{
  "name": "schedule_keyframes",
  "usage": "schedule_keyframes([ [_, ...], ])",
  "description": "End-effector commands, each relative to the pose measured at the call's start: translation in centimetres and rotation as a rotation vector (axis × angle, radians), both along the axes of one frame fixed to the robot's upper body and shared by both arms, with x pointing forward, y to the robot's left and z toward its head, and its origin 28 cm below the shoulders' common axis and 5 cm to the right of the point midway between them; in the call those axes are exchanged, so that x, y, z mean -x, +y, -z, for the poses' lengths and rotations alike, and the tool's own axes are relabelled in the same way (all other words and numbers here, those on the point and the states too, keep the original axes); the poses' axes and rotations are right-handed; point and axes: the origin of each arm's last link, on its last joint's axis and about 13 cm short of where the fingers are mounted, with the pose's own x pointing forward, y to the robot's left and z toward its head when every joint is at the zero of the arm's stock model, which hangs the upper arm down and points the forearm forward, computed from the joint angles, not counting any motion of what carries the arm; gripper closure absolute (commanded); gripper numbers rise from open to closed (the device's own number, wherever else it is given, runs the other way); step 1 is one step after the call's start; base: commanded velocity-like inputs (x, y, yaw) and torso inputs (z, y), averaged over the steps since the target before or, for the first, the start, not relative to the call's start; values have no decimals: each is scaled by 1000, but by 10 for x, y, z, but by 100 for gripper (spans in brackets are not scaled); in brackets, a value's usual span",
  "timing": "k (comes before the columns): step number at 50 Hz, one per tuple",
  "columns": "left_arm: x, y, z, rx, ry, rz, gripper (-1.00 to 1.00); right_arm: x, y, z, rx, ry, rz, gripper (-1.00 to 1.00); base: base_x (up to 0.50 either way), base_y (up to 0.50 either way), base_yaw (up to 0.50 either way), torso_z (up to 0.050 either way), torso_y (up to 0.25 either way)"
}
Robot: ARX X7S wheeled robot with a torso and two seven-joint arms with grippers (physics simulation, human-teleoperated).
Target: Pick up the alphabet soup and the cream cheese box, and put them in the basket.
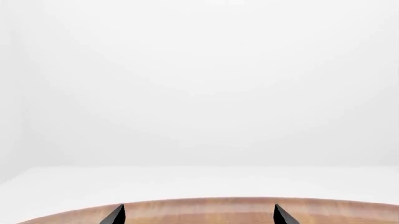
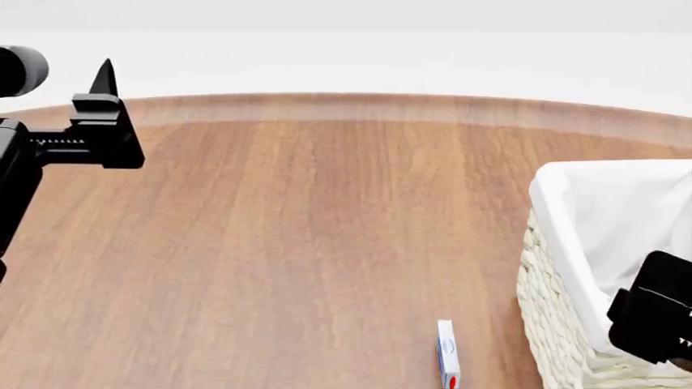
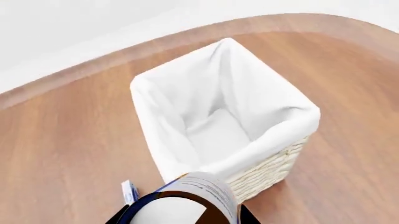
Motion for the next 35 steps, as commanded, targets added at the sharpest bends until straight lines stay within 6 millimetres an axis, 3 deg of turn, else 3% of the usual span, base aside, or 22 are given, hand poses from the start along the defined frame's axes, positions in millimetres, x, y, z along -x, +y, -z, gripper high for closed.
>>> schedule_keyframes([
  [1, 0, -1, 2, 3, 4, 3, -100, -24, 3, -20, 124, -166, -128, 100, 0, 0, 0, 0, 0],
  [6, -2, -2, 6, 3, 13, 6, -100, -61, 1, -2, 105, -188, -164, 100, 0, 0, 0, 0, 0],
  [13, -5, 0, 8, 4, 17, 0, -100, -96, -9, 16, 147, -181, -84, 100, 0, 0, 0, 0, 0],
  [35, -7, 2, 11, -1, 23, -2, -100, -150, -41, 45, 110, -213, 71, 100, 0, 0, 0, 0, 1],
])
